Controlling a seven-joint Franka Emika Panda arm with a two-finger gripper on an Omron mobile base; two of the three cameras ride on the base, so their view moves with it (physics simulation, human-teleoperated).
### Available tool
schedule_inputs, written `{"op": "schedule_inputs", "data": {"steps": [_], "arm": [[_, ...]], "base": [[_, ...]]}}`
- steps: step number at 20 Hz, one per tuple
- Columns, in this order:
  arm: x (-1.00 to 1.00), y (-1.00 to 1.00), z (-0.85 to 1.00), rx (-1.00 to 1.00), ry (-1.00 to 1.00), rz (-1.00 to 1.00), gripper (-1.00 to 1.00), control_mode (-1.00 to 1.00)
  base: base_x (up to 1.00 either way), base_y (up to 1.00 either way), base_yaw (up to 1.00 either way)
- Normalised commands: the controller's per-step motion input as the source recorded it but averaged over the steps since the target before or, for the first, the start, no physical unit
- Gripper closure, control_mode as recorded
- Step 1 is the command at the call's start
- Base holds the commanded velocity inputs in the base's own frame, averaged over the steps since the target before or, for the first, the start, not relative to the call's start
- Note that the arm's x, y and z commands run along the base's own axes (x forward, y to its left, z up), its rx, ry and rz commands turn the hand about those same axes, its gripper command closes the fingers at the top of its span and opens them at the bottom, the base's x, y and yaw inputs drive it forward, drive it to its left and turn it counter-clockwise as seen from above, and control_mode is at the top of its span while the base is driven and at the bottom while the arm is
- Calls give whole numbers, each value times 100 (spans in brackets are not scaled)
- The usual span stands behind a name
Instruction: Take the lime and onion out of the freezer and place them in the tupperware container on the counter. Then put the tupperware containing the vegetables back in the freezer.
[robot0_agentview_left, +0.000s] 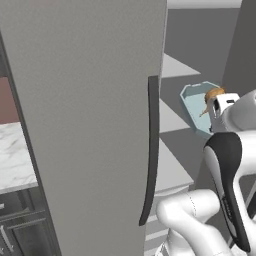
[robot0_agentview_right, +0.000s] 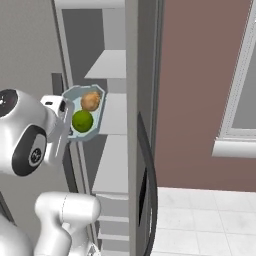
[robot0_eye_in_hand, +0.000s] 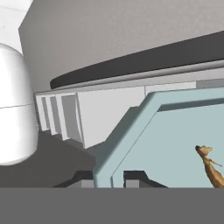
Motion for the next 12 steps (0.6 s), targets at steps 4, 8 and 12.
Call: {"op": "schedule_inputs", "data": {"steps": [4, 8, 12], "arm": [[42, -1, 3, 0, -1, 0, 100, -100], [42, 0, 17, 0, -1, 0, 100, -100], [34, 0, 29, 0, -1, 0, 100, -100]], "base": [[0, 0, 0], [0, 0, 0], [0, 0, 0]]}}
